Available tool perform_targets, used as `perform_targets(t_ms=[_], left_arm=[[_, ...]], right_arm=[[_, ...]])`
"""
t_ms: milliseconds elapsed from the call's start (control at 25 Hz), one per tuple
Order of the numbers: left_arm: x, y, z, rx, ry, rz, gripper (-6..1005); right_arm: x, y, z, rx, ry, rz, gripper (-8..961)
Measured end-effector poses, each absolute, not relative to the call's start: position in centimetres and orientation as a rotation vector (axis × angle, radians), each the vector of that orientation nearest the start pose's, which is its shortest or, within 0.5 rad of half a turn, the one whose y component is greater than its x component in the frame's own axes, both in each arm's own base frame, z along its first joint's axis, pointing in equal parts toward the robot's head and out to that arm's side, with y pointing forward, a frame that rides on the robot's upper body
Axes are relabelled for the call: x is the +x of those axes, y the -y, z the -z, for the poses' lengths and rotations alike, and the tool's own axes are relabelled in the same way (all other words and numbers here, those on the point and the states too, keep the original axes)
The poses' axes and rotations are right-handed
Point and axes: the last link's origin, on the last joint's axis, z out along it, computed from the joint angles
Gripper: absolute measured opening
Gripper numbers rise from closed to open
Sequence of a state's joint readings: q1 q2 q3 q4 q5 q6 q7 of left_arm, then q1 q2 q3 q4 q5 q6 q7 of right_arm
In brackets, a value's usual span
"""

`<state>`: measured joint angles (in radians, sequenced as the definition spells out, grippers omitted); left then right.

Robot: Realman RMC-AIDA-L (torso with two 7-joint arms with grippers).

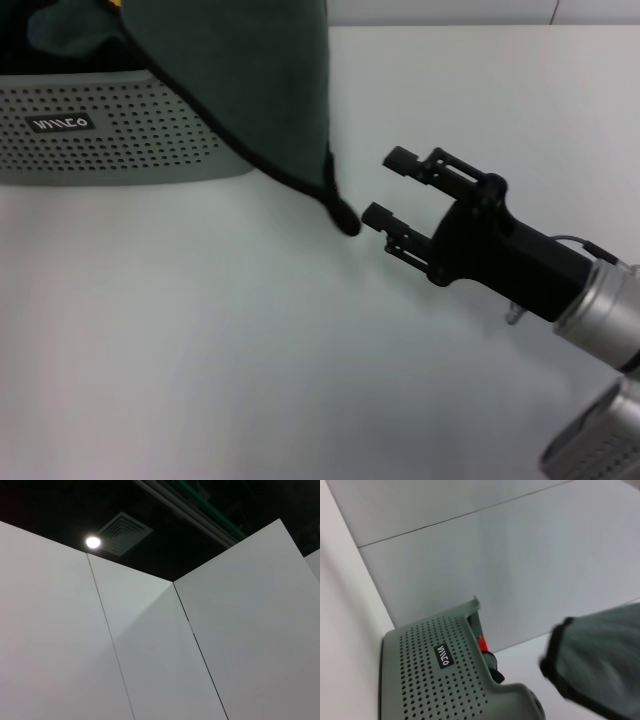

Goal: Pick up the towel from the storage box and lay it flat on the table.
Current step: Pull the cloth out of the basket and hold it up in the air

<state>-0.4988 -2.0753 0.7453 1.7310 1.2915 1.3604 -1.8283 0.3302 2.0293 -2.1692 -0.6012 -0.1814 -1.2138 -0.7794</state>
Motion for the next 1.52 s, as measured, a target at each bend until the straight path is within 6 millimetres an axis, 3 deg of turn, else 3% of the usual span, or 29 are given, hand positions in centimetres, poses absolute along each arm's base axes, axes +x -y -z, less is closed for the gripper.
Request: perform_targets(t_ms=[400, 1040, 1240, 1360, 1520], left_arm=[[-4.8, -31.8, -22.1, -2.089, -0.235, 1.253, 19], [-5.0, -31.9, -22.0, -2.090, -0.230, 1.242, 19], [-5.1, -31.8, -22.1, -2.089, -0.228, 1.244, 19], [-5.1, -31.8, -22.1, -2.088, -0.227, 1.242, 19], [-5.1, -31.8, -22.0, -2.088, -0.228, 1.240, 20]], right_arm=[[18.2, -28.4, 9.1, -1.769, 1.201, -0.515, 612], [17.6, -27.7, 9.3, -1.749, 1.225, -0.554, 600], [17.8, -27.7, 9.1, -1.733, 1.215, -0.541, 503], [17.8, -27.8, 9.0, -1.729, 1.209, -0.538, 389], [17.8, -27.9, 8.9, -1.727, 1.197, -0.536, 389]])
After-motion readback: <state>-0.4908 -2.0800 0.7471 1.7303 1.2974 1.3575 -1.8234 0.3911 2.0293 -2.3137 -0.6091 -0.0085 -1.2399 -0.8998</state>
